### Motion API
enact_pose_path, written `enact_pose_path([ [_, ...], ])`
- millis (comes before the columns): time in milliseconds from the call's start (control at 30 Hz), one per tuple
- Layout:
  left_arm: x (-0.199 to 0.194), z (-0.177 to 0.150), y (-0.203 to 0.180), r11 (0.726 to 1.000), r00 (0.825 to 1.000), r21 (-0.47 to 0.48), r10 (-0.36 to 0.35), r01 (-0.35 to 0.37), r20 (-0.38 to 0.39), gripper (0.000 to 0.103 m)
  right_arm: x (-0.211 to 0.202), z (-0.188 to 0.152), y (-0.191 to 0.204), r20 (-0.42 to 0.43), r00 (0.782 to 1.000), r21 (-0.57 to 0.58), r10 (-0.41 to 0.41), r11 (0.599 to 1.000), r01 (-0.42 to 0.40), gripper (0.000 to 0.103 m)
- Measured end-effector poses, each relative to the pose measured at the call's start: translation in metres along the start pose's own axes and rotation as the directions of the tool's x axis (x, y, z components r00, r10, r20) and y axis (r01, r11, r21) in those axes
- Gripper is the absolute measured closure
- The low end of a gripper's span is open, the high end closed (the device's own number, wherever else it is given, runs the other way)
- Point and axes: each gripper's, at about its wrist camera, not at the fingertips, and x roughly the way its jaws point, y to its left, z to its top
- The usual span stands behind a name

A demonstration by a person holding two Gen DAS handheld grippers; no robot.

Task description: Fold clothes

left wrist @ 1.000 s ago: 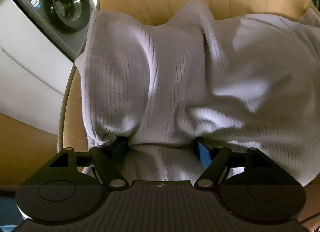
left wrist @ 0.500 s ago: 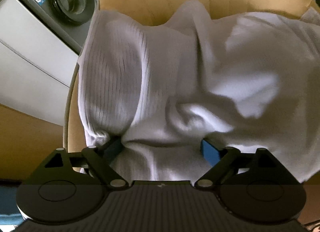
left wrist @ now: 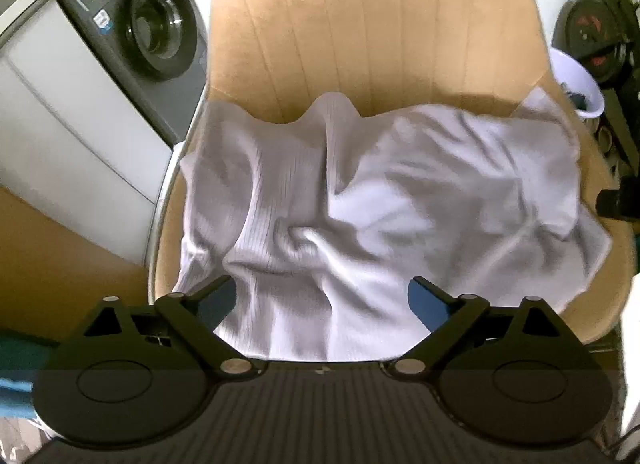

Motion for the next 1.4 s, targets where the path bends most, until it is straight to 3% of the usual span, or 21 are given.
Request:
enact_pose_path([
  [300, -0.081, -0.047, 0.018, 0.998, 0.998, -0.043, -0.038, 0.041, 0.054, 0.008, -0.094, -0.029, -0.010, 0.040, 0.994, 0.063, 0.097, 0.993, -0.100, 0.001],
  [400, -0.112, -0.081, 0.032, 0.996, 0.995, -0.059, -0.067, 0.072, 0.078, 0.008, -0.135, -0.064, -0.012, 0.064, 0.993, 0.078, 0.102, 0.991, -0.107, 0.001],
  [467, -0.136, -0.112, 0.042, 0.997, 0.995, -0.055, -0.050, 0.055, 0.087, 0.007, -0.162, -0.087, -0.013, 0.080, 0.991, 0.088, 0.105, 0.990, -0.112, 0.001],
  [667, -0.205, -0.209, 0.074, 0.998, 0.991, -0.034, -0.045, 0.050, 0.129, 0.003, -0.256, -0.191, -0.012, 0.074, 0.994, 0.028, 0.082, 0.996, -0.084, 0.001],
  [833, -0.242, -0.263, 0.094, 0.990, 0.987, -0.071, -0.111, 0.119, 0.113, 0.003, -0.328, -0.263, -0.027, 0.122, 0.991, 0.011, 0.059, 0.998, -0.061, 0.001],
  [933, -0.260, -0.287, 0.094, 0.991, 0.985, -0.058, -0.115, 0.123, 0.129, 0.003, -0.359, -0.295, -0.037, 0.122, 0.992, 0.031, 0.038, 0.999, -0.042, 0.001],
  [1133, -0.282, -0.322, 0.086, 0.991, 0.984, -0.032, -0.126, 0.131, 0.128, 0.003, -0.393, -0.331, -0.048, 0.137, 0.991, 0.039, 0.006, 0.999, -0.012, 0.001],
  [1400, -0.291, -0.325, 0.088, 0.987, 0.985, -0.107, -0.101, 0.117, 0.139, 0.003, -0.401, -0.329, -0.047, 0.161, 0.987, -0.038, 0.021, 0.999, -0.015, 0.001],
])
